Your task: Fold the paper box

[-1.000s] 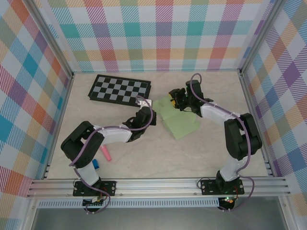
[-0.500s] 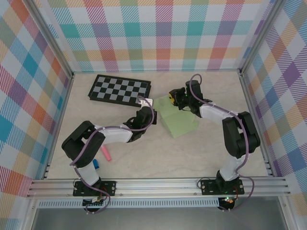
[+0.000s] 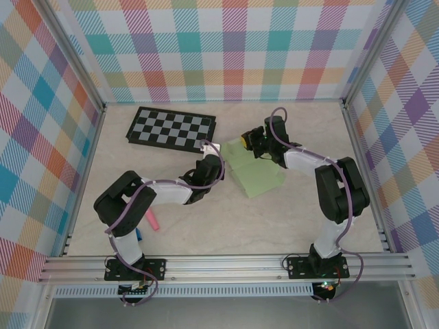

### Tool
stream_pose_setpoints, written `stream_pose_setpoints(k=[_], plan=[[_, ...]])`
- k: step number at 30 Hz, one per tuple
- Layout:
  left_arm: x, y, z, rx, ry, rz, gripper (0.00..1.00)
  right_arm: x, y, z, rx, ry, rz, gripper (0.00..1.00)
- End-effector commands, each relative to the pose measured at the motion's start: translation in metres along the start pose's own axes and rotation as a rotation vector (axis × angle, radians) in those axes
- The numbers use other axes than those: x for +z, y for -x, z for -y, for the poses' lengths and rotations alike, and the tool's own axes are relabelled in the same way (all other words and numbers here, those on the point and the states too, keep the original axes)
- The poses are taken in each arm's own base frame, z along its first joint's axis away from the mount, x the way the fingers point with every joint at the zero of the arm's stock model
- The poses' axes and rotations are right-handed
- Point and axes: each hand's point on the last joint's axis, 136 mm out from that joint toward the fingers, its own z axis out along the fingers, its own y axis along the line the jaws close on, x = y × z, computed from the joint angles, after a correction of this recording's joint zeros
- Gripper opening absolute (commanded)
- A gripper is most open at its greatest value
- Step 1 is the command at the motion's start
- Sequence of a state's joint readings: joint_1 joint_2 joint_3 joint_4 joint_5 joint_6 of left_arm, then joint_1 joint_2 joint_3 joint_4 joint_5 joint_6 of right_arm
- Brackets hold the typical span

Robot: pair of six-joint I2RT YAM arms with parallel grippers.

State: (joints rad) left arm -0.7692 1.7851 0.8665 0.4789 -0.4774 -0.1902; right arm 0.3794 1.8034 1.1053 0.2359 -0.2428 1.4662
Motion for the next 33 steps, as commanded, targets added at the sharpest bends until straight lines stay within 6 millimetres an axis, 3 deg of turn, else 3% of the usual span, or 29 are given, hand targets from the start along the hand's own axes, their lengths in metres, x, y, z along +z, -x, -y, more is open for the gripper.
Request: stream_pose_setpoints(k=[1,6,10,11,12,16,20,25,31,33], plan=[[-0.001,0.002,0.018,0.003,-0.073,0.012,0.28,-0.001,0.011,-0.004,-0.083,0.076,0.055,0.04],[-0.026,0.005,0.039,-0.011,-0.269,0.029,0.58,-0.003,0.009,-0.002,-0.151,0.178,0.057,0.00],[-0.053,0.012,0.042,0.016,-0.375,0.040,0.66,-0.001,0.010,0.006,-0.138,0.247,0.038,0.00],[-0.061,0.015,0.045,0.031,-0.414,0.054,0.72,0.000,0.010,0.008,-0.126,0.258,0.025,0.00],[-0.073,0.021,0.049,0.054,-0.476,0.081,1.00,0.001,0.010,0.010,-0.114,0.274,0.011,0.00],[-0.094,0.034,0.043,0.135,-0.499,0.078,1.00,-0.001,0.008,0.009,-0.096,0.321,-0.032,0.00],[-0.089,0.029,0.005,0.150,-0.406,0.063,1.00,-0.008,0.006,0.005,-0.121,0.346,-0.046,0.00],[-0.079,-0.005,0.016,0.493,-0.529,-0.015,1.00,-0.016,-0.001,0.008,-0.164,0.344,-0.071,0.00],[-0.066,0.000,0.008,0.502,-0.628,0.031,1.00,-0.027,-0.005,0.010,-0.203,0.411,-0.105,0.00],[-0.064,-0.005,0.007,0.546,-0.672,0.017,0.94,-0.032,-0.004,0.011,-0.224,0.413,-0.104,0.00]])
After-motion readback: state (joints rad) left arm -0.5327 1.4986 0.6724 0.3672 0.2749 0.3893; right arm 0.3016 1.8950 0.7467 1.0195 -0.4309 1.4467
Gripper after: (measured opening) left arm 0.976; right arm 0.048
